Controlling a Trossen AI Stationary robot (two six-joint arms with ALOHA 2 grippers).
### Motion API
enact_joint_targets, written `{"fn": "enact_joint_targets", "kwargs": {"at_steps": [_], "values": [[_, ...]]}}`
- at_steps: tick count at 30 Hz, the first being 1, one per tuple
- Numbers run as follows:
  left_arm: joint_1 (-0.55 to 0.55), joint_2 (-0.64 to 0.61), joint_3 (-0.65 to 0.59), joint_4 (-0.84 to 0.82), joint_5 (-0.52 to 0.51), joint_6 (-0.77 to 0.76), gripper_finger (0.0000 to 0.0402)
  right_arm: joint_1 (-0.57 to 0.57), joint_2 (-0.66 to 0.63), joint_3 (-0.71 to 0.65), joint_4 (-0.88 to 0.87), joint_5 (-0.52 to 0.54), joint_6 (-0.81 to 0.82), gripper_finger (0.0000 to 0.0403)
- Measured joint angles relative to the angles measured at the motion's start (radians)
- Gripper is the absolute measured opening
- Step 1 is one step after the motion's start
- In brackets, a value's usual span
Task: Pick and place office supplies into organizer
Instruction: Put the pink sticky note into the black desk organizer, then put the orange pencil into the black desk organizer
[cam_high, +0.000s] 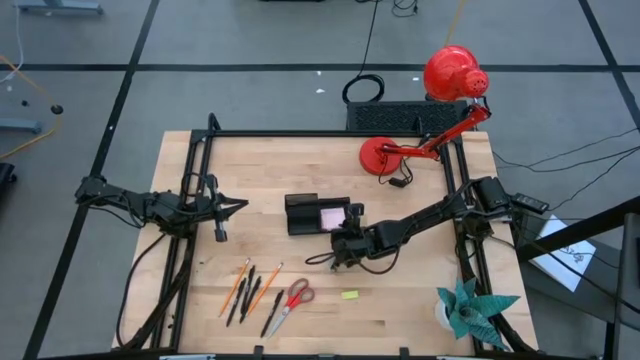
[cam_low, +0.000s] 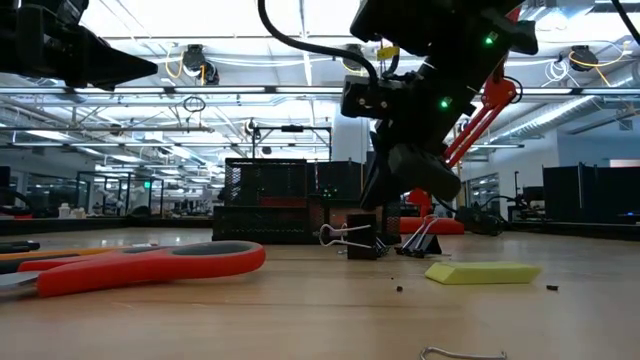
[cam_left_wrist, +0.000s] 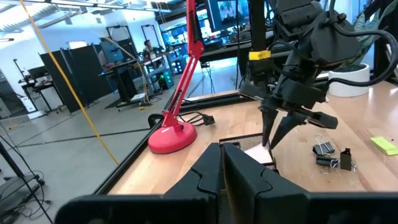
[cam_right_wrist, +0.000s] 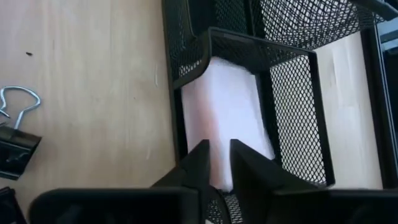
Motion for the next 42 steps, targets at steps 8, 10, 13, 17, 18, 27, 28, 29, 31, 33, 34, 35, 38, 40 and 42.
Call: {"fn": "enact_joint_targets", "kwargs": {"at_steps": [8,10,13,17,18,27,28,29,31,33,34,35,38,40,42], "values": [[0.000,0.000,0.000,0.000,0.000,0.000,0.0026,0.000,0.000,0.033,0.004,0.004,-0.011,0.0114],[0.000,0.000,0.000,0.000,0.000,0.000,0.0026,0.000,0.000,0.050,0.001,0.022,-0.016,0.0115],[0.000,0.000,0.000,0.000,0.000,0.000,0.0026,0.000,-0.010,0.084,0.008,0.037,-0.021,0.0105],[0.000,0.000,0.000,0.001,0.000,0.010,0.0026,0.009,-0.076,0.074,0.132,-0.076,-0.079,0.0061],[0.000,0.000,0.000,0.002,0.000,0.023,0.0026,0.014,-0.103,0.053,0.199,-0.120,-0.099,0.0046],[0.000,0.000,0.000,0.002,0.000,0.074,0.0026,-0.035,-0.419,-0.332,0.781,-0.523,-0.085,0.0004],[0.000,0.000,0.000,0.001,0.000,0.074,0.0026,-0.046,-0.446,-0.387,0.842,-0.558,-0.082,0.0003],[0.000,0.000,0.000,0.001,0.000,0.074,0.0026,-0.054,-0.469,-0.438,0.900,-0.586,-0.081,0.0002],[0.000,0.000,0.000,0.002,0.000,0.074,0.0026,-0.064,-0.517,-0.528,1.007,-0.596,-0.058,0.0002],[0.000,0.000,0.000,0.002,0.000,0.074,0.0026,-0.070,-0.573,-0.592,1.028,-0.565,-0.047,0.0001],[0.000,0.000,0.000,0.002,0.000,0.075,0.0026,-0.072,-0.605,-0.616,1.005,-0.535,-0.056,0.0001],[0.000,0.000,0.000,0.002,0.000,0.075,0.0026,-0.070,-0.641,-0.642,0.973,-0.500,-0.066,0.0001],[0.000,0.000,0.000,0.002,0.000,0.078,0.0026,-0.049,-0.758,-0.700,0.901,-0.387,-0.072,0.0001],[0.000,0.000,0.000,0.002,0.000,0.088,0.0026,-0.026,-0.832,-0.729,0.882,-0.314,-0.076,0.0001],[0.000,0.000,0.000,0.003,0.000,0.099,0.0026,0.004,-0.891,-0.747,0.855,-0.270,-0.092,0.0001]]}}
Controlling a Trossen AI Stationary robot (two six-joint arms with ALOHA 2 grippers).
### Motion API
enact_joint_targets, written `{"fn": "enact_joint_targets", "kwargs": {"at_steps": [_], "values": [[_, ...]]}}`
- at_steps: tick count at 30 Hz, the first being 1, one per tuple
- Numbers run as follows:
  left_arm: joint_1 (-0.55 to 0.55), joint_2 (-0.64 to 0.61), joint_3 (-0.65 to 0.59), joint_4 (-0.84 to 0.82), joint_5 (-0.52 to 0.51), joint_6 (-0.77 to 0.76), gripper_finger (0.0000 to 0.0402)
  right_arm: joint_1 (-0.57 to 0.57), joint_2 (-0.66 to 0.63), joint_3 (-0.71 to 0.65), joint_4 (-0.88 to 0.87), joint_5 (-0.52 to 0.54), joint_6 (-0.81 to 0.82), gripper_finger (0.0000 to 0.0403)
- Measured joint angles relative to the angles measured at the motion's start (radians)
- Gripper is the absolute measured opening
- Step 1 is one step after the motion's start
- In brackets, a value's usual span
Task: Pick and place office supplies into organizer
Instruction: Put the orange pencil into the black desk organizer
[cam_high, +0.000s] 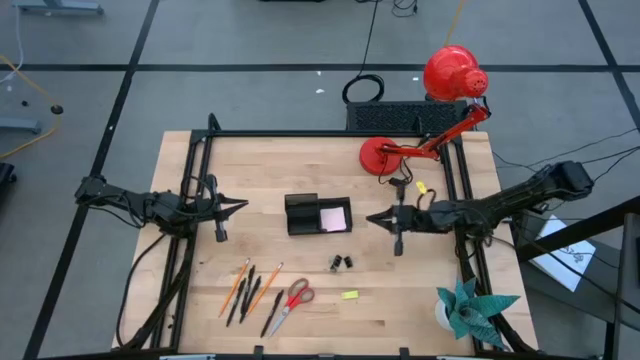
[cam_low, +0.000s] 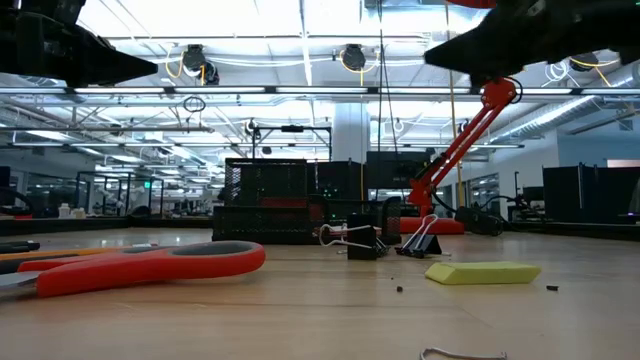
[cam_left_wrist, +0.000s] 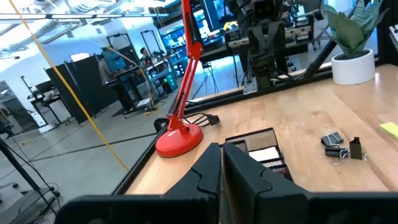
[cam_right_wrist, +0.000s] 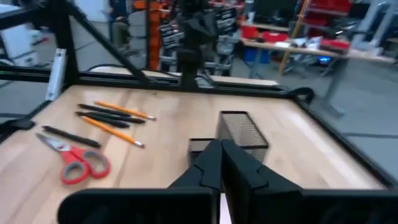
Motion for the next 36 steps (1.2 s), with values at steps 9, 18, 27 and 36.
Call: {"fn": "enact_joint_targets", "kwargs": {"at_steps": [9,18,27,36], "values": [[0.000,0.000,0.000,0.086,-0.008,0.084,0.0026,0.049,-0.163,-0.123,0.035,-0.018,-0.052,0.0000],[-0.001,0.081,0.000,0.074,0.002,-0.047,0.0026,-0.063,-0.187,-0.343,0.345,-0.282,0.012,0.0000],[-0.031,0.467,0.223,0.004,-0.019,-0.220,0.0026,-0.161,-0.201,-0.354,0.366,-0.398,0.050,0.0000],[-0.139,0.790,0.402,-0.121,-0.078,-0.371,0.0026,-0.275,-0.201,-0.353,0.373,-0.569,0.085,0.0000]]}}
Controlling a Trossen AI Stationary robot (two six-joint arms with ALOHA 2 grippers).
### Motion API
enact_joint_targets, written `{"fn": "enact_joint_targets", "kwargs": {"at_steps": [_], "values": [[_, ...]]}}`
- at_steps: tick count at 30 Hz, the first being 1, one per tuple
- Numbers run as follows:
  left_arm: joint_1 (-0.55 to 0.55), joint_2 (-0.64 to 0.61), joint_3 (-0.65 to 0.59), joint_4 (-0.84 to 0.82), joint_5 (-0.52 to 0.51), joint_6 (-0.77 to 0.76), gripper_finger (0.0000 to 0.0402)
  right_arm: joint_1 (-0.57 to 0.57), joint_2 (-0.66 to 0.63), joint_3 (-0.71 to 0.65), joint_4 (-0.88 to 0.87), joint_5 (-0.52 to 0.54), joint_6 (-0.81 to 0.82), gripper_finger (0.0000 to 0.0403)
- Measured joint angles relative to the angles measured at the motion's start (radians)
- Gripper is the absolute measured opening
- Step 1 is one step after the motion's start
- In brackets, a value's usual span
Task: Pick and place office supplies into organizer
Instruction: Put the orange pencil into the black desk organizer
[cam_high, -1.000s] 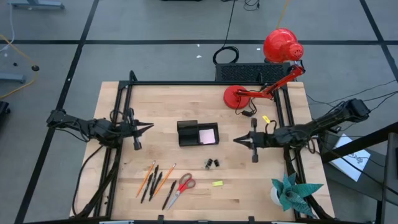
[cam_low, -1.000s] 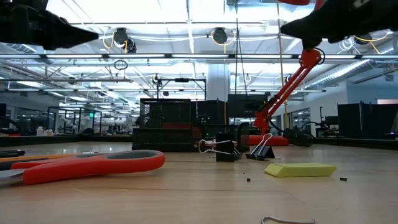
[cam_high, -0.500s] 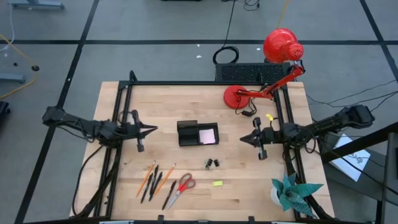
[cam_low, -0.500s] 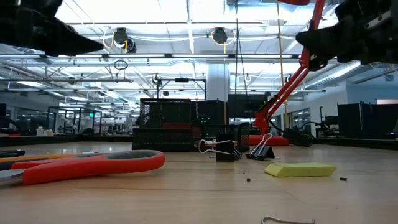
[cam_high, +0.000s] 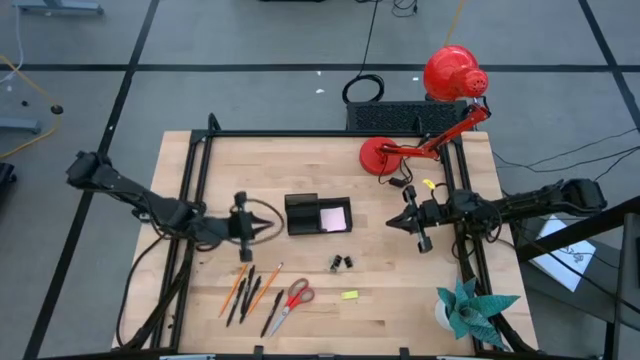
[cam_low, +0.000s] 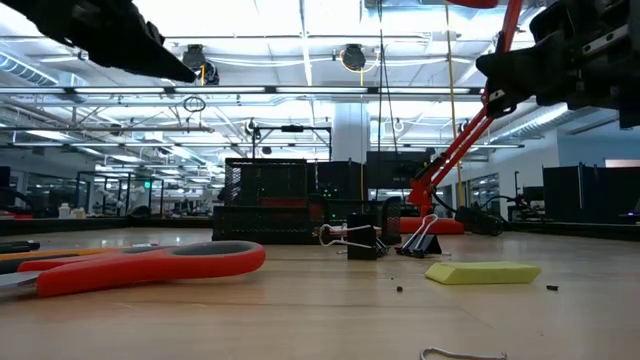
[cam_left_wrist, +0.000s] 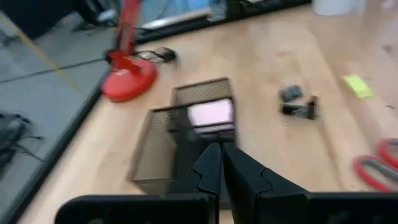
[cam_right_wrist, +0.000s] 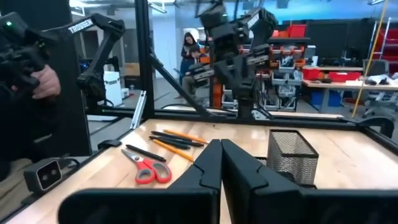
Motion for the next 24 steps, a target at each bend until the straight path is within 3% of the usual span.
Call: {"fn": "enact_joint_targets", "kwargs": {"at_steps": [5,12,19,24], "values": [[-0.109,0.091,0.063,-0.007,-0.017,-0.137,0.0026,-0.022,0.000,0.000,0.001,-0.027,-0.009,0.0000],[-0.218,0.290,0.205,-0.283,-0.003,-0.600,0.0026,-0.023,0.000,0.000,0.002,-0.027,-0.010,0.0000],[-0.241,0.440,0.290,-0.359,0.072,-0.761,0.0026,-0.023,0.000,-0.001,0.002,-0.027,-0.013,0.0000],[-0.214,0.468,0.303,-0.368,0.191,-0.858,0.0040,-0.023,0.000,-0.001,-0.006,-0.026,-0.014,0.0000]]}}
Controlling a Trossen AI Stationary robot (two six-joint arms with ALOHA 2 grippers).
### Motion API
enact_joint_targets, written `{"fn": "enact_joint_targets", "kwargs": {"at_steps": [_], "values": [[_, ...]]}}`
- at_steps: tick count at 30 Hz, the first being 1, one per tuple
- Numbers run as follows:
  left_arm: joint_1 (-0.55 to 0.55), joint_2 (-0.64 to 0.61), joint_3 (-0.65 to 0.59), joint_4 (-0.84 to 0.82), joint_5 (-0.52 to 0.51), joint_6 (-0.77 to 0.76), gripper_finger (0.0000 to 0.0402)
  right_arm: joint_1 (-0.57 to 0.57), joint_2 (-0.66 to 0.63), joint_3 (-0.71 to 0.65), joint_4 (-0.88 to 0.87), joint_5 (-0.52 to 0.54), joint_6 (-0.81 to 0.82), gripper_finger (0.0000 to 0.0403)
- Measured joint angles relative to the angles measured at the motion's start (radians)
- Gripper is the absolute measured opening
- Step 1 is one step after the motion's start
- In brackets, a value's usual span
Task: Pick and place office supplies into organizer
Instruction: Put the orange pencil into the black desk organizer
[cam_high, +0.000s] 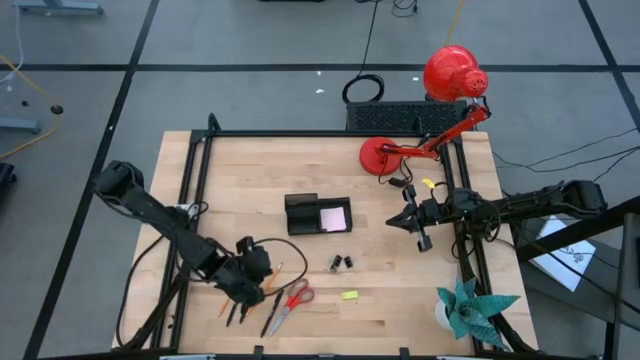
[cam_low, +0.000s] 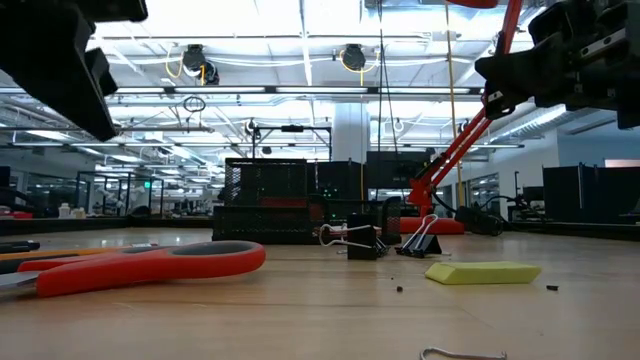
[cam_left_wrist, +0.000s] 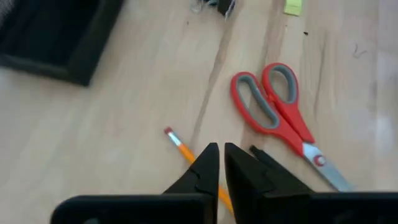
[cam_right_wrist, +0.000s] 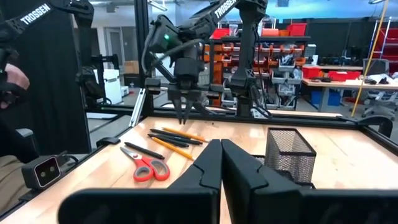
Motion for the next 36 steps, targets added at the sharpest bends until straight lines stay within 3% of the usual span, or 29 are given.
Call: {"fn": "enact_joint_targets", "kwargs": {"at_steps": [10,14,18,29,36], "values": [[0.081,0.000,0.000,-0.017,0.110,-0.215,0.0188,0.000,0.000,0.000,0.001,0.002,-0.026,0.0000],[0.117,0.000,0.000,-0.017,0.110,-0.259,0.0226,0.000,0.000,0.000,0.010,0.003,-0.023,0.0000],[0.133,0.011,0.000,-0.016,0.119,-0.230,0.0235,0.000,0.000,0.000,0.013,0.003,-0.002,0.0000],[0.181,0.197,0.000,0.006,0.347,-0.235,0.0214,0.000,0.001,0.000,0.013,0.005,0.011,0.0000],[0.196,0.219,0.002,0.016,0.372,-0.223,0.0214,0.000,0.000,0.000,0.008,0.005,0.010,0.0000]]}}
